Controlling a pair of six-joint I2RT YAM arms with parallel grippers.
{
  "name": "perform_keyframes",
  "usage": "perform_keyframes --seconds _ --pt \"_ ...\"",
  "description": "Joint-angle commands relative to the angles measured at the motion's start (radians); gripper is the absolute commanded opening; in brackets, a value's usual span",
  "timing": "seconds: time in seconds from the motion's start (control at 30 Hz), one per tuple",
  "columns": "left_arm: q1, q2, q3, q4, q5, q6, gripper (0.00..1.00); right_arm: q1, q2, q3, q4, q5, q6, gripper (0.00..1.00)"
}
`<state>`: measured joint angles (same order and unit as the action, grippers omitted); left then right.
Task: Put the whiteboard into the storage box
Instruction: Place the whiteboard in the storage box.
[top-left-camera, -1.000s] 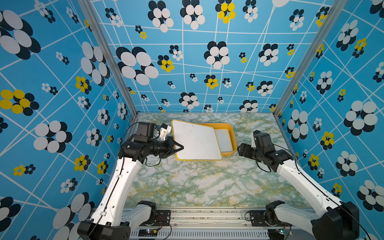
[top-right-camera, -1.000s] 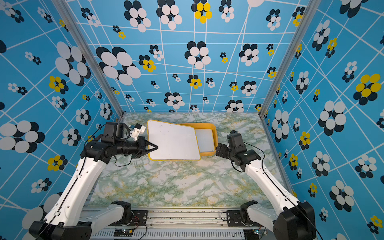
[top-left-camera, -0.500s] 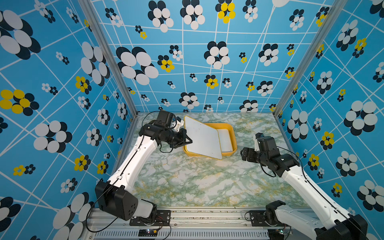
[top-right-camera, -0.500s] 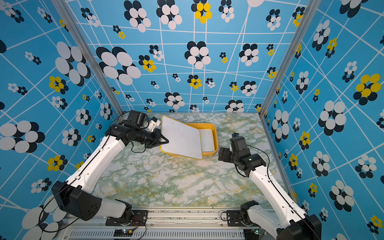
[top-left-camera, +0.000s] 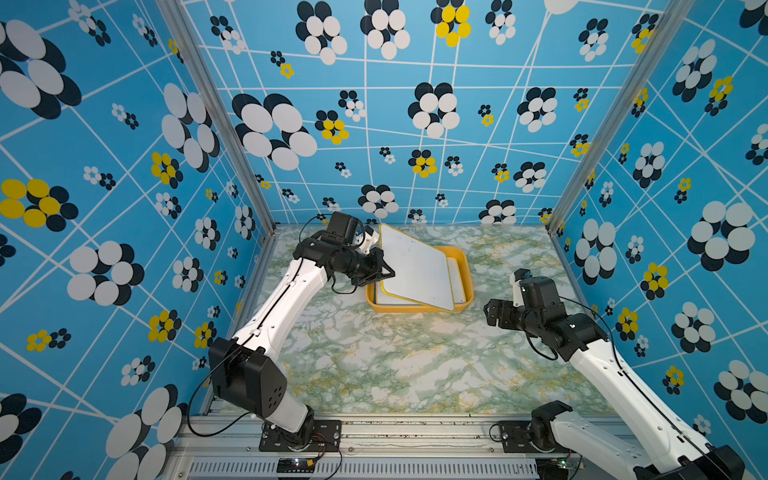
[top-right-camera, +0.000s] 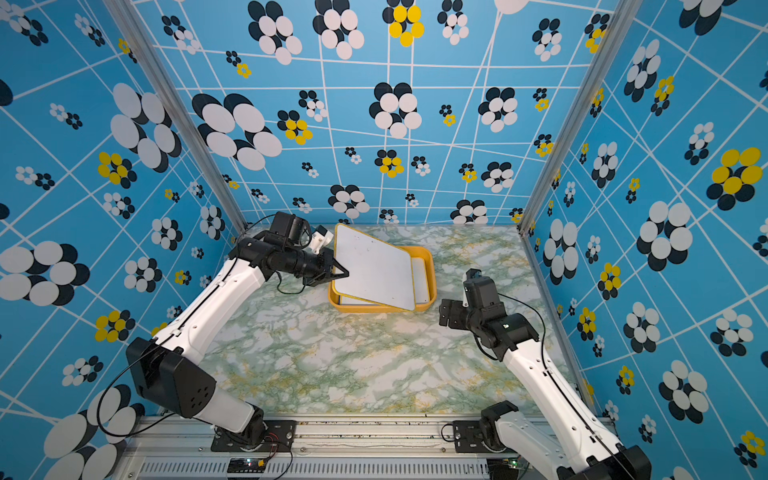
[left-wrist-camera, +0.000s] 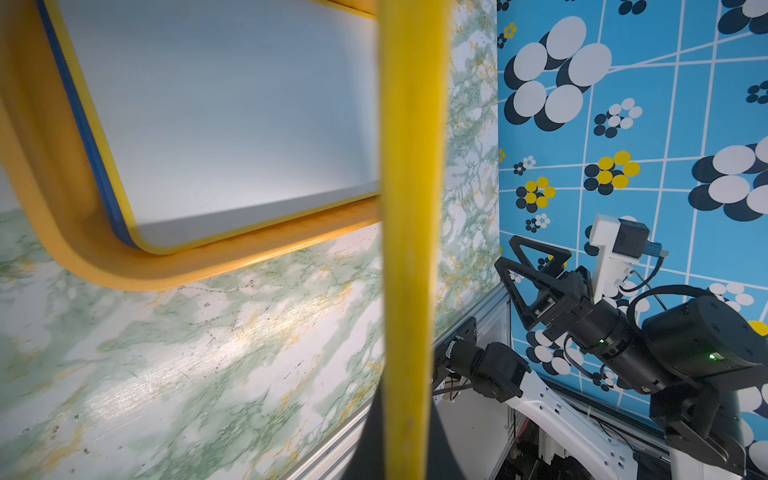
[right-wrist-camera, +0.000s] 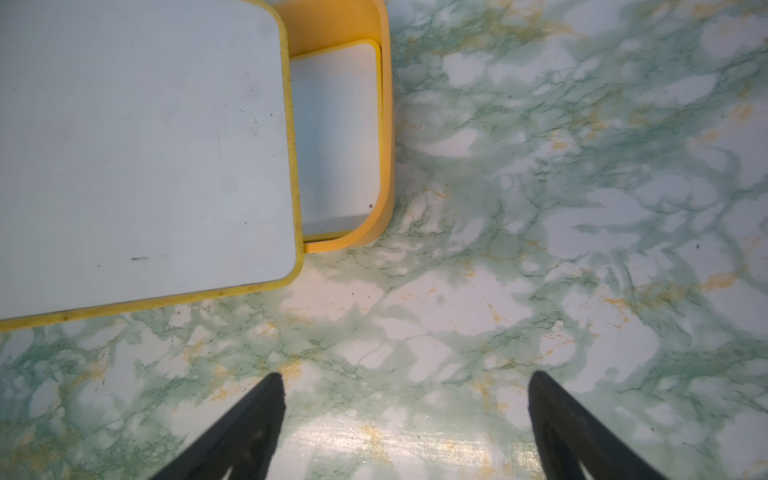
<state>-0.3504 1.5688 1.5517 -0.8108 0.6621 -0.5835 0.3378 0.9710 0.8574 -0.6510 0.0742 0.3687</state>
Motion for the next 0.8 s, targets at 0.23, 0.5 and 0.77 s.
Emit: perform_keyframes --seconds 0.23,0.5,0.77 --pt "0.010 0.071 0.074 0.081 -0.026 -0.016 0.00 0.002 -0.017 -0.032 -0.024 0.021 -0.035 0.95" --pt "0.033 0.129 0.090 0.130 0.034 -0.052 0.00 0.003 -0.017 -0.030 -0.022 0.007 -0.037 0.95" --pt "0.032 0.179 0.082 0.186 0.091 -0.076 0.00 0.003 -0.045 -0.034 -0.035 0.000 -0.033 0.96"
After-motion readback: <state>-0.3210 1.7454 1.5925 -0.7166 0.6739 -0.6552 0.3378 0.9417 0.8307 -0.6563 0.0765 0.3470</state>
